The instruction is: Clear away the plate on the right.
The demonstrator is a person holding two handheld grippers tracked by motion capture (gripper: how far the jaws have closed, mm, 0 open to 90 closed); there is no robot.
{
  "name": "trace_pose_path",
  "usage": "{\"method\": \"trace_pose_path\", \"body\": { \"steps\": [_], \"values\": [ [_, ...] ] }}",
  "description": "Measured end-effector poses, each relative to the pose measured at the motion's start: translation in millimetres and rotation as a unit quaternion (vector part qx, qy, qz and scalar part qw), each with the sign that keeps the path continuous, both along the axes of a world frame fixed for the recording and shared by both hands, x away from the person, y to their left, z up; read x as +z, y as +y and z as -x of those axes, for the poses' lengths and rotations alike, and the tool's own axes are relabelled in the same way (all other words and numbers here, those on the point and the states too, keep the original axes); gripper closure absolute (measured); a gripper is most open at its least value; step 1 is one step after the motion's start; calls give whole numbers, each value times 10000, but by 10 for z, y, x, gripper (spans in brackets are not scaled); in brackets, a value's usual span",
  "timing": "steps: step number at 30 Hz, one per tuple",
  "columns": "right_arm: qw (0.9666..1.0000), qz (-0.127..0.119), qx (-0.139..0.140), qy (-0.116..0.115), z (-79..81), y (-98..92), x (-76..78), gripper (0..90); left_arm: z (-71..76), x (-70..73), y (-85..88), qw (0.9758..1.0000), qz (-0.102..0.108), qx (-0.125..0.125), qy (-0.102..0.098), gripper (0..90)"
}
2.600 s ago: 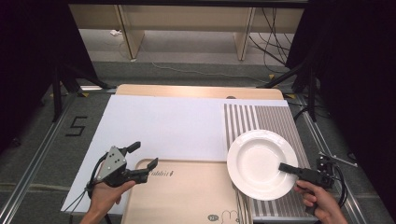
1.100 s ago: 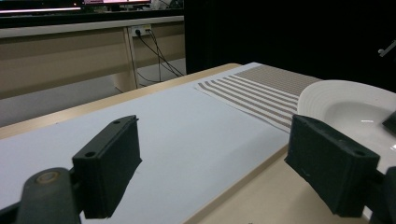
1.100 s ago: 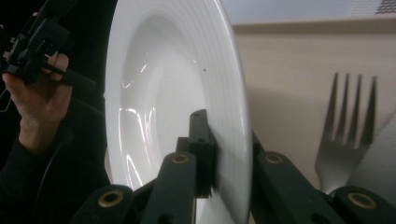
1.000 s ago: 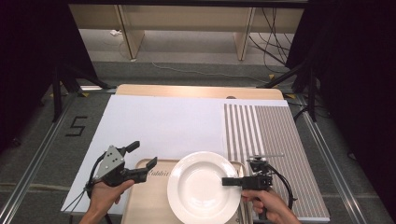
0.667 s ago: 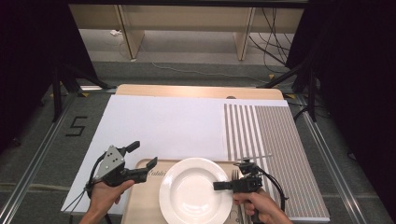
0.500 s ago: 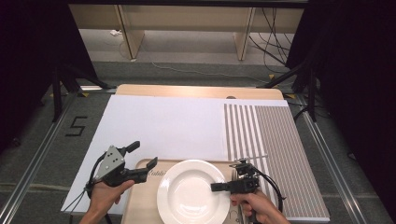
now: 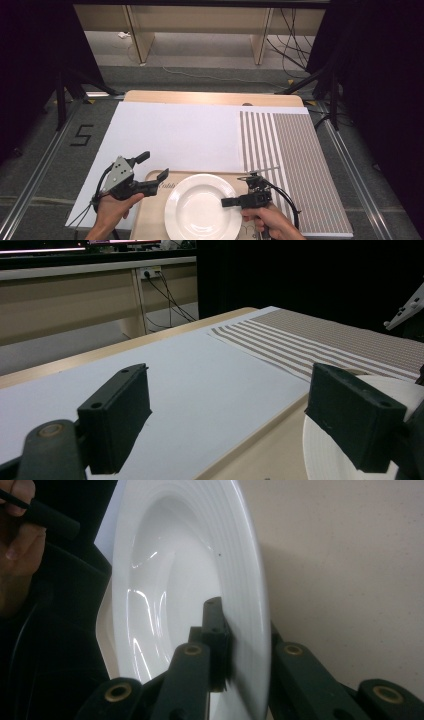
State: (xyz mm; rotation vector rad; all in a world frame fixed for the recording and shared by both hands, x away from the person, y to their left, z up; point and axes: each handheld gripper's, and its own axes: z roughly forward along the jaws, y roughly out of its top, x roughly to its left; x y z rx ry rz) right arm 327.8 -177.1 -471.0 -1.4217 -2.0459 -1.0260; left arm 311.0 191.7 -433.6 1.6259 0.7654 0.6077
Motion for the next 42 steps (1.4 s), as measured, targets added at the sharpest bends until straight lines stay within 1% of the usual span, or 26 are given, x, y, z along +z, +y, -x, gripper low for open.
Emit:
{"method": "trace_pose_path", "body": {
  "steps": [2,4,5,6,9,10,11,12,13,14,18,19,22,23,24,25,26,27,28,29,31,33,35,36,38,42],
  "values": [
    [10000,-2,42,-79,-5,-7,-17,827,0,-1,0,10000,-2,0,2,168],
    [10000,44,3,-50,-7,3,-11,819,0,-2,0,10000,-7,0,8,168],
    [10000,48,25,65,-7,3,0,810,0,-2,1,10000,-8,0,8,168],
    [9999,145,-2,33,-7,9,-2,797,0,-2,1,10000,-7,1,8,168],
    [9995,292,54,-72,-7,10,-11,768,1,-2,0,10000,-3,2,8,168],
    [9991,330,80,-269,-18,14,-32,769,1,-2,1,10000,-6,2,8,168],
    [9990,408,95,-181,-1,21,-5,768,0,-3,2,10000,-8,2,8,168],
    [9985,452,105,-302,-1,29,-8,762,-1,-3,1,10000,-5,2,11,168],
    [9978,550,172,-335,7,29,3,752,-1,-4,-1,10000,-2,2,11,168],
    [9979,551,90,-332,10,43,13,737,0,-4,-3,10000,0,1,11,168],
    [9949,790,112,-618,5,54,3,705,2,-6,-9,10000,10,2,14,168],
    [9929,913,90,-756,7,63,6,693,2,-8,-9,10000,9,2,15,168],
    [9904,1053,166,-876,5,52,39,621,4,-6,-10,10000,-6,-3,11,168],
    [9891,1076,215,-981,2,46,39,599,4,-6,-11,10000,-10,-3,11,168],
    [9886,1128,198,-977,14,58,47,581,4,-7,-12,10000,-19,-7,14,168],
    [9846,1209,329,-1217,13,59,42,547,4,-7,-14,10000,-25,-11,16,168],
    [9821,1345,371,-1267,26,81,57,506,1,-10,-16,10000,-12,-29,1,168],
    [9770,1508,450,-1437,29,95,59,473,-2,-13,-17,10000,4,-48,-14,168],
    [9761,1565,394,-1455,54,108,85,457,1,-11,-16,10000,-10,-37,-2,168],
    [9745,1586,367,-1548,58,104,108,445,5,-8,-13,10000,-25,-22,20,168],
    [9740,1518,327,-1648,58,79,159,431,-1,-16,-17,10000,38,-37,12,168],
    [9714,1497,211,-1832,58,53,179,408,0,-14,-16,10000,28,-36,13,168],
    [9705,1455,213,-1908,63,13,222,387,-2,-14,-15,10000,2,-56,3,168],
    [9695,1410,83,-2004,74,9,231,379,3,-10,-13,10000,-39,-40,37,168],
    [9662,1457,62,-2125,79,-32,277,368,2,-13,-15,10000,-37,-44,43,168],
    [9625,1418,-92,-2311,111,-83,347,342,2,-14,-16,10000,-38,-48,52,168]
  ]
}}
